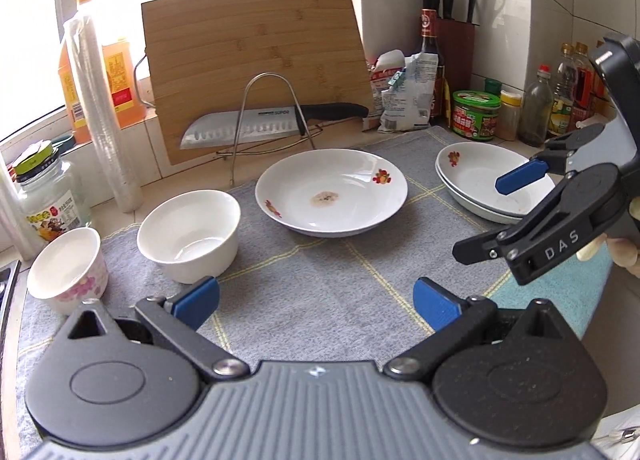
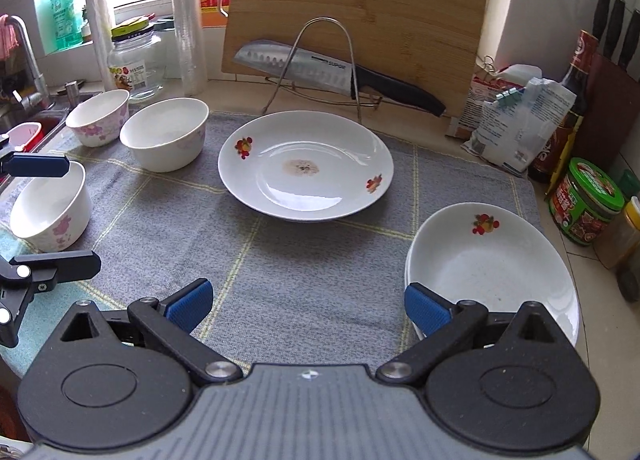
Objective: Organize plates and bowls
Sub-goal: 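Move the left gripper to the rim of the stained flowered plate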
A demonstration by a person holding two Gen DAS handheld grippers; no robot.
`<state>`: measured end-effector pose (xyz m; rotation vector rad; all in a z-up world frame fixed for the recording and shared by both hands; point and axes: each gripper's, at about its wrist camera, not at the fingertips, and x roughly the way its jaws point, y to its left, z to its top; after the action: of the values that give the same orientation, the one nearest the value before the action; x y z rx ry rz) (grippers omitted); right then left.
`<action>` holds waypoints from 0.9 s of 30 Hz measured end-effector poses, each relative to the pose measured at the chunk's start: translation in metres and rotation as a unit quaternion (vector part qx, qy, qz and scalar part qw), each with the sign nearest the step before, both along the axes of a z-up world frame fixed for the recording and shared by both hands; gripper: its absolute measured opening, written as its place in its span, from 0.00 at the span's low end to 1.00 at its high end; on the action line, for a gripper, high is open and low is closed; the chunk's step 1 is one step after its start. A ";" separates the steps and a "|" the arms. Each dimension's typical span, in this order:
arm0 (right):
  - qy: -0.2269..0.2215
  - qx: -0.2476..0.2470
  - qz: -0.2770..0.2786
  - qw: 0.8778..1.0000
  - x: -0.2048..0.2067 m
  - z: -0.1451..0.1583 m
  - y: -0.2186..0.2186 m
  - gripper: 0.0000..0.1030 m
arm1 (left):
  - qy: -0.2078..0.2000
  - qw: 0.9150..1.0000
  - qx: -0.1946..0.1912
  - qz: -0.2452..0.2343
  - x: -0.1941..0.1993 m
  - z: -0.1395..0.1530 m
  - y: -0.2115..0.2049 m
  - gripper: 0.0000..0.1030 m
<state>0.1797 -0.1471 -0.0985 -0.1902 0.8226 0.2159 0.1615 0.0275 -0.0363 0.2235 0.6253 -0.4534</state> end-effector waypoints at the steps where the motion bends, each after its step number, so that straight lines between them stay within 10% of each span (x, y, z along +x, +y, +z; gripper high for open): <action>1: 0.003 -0.004 0.008 1.000 0.004 -0.003 0.005 1.00 | 0.001 1.000 -0.001 0.006 0.000 0.000 0.002 0.99; 19: 0.003 0.000 0.049 0.999 0.063 -0.050 0.021 1.00 | 0.016 0.995 0.022 0.100 0.027 0.014 -0.011 0.99; 27: 0.015 0.014 0.025 0.999 0.070 -0.061 0.018 1.00 | 0.035 0.997 0.023 0.059 0.058 0.013 -0.011 0.99</action>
<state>0.2494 -0.1291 -0.1595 -0.1818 0.8439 0.2787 0.2194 0.0162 -0.0229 0.2135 0.7139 -0.3345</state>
